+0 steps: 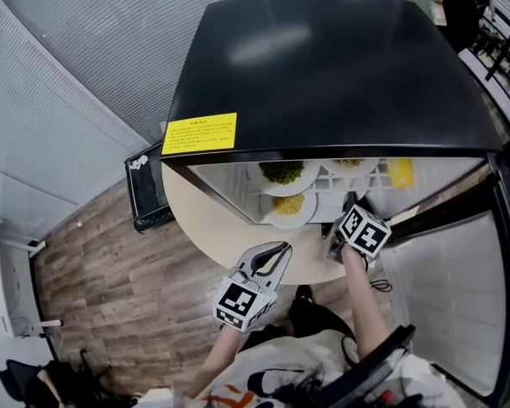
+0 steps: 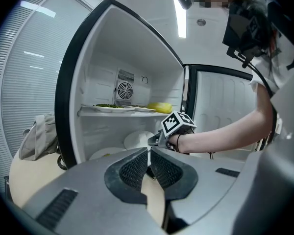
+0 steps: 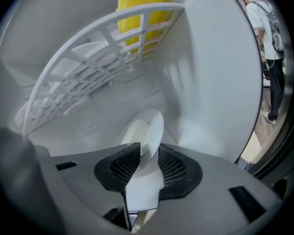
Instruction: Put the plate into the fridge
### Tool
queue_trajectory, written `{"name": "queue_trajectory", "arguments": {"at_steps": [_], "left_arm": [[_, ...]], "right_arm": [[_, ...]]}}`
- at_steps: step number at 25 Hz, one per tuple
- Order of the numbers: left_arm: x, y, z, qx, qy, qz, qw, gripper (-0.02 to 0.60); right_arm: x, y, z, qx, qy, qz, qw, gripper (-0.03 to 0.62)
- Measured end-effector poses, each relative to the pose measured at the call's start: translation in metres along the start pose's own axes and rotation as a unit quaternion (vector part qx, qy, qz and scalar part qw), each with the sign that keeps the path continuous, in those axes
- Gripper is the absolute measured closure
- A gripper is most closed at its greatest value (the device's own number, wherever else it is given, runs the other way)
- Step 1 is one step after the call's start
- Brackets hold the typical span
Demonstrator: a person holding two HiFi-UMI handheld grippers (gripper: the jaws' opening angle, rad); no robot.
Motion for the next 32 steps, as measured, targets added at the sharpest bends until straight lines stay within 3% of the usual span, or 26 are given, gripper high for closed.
{"name": "queue_trajectory", "arguments": {"at_steps": [5, 13, 22, 28, 32], "left_arm": [[0.001, -0.006, -0.002, 0.004, 0.003, 0.004, 1.0, 0.555], [0.0, -0.013, -0.003, 0.011, 0.003, 0.01, 0.9999, 0.555], [0.001, -0.016, -0.011, 0.008, 0.003, 0.013, 0.9999, 0.555], [0.001, -0.018, -0.018, 0.01, -0.001, 0.016, 0.9998, 0.555], [0.0, -0.019, -0.026, 0.011, -0.008, 0.018, 0.9997, 0.555]], "right_arm": [[0.0, -0.007, 0.007, 0.018, 0.036, -0.088, 0.995, 0.427], [0.0, 0.003, 0.001, 0.043, 0.057, -0.18, 0.981, 0.372], [0.001, 0.014, -0.013, 0.008, 0.049, -0.155, 0.987, 0.372], [0.004, 0.022, -0.032, -0.041, 0.032, -0.101, 0.994, 0.379], [0.007, 0.032, -0.049, -0.055, 0.015, -0.089, 0.994, 0.436]]}}
Point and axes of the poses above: the fingertips, and each gripper's own axes: z forward along the fingers, y to its left, x out of its underside, the point moved 10 cm from there along -z, backward along the fingers, and after that the axes turned 8 degrees about -x, right-handed, at the moved point
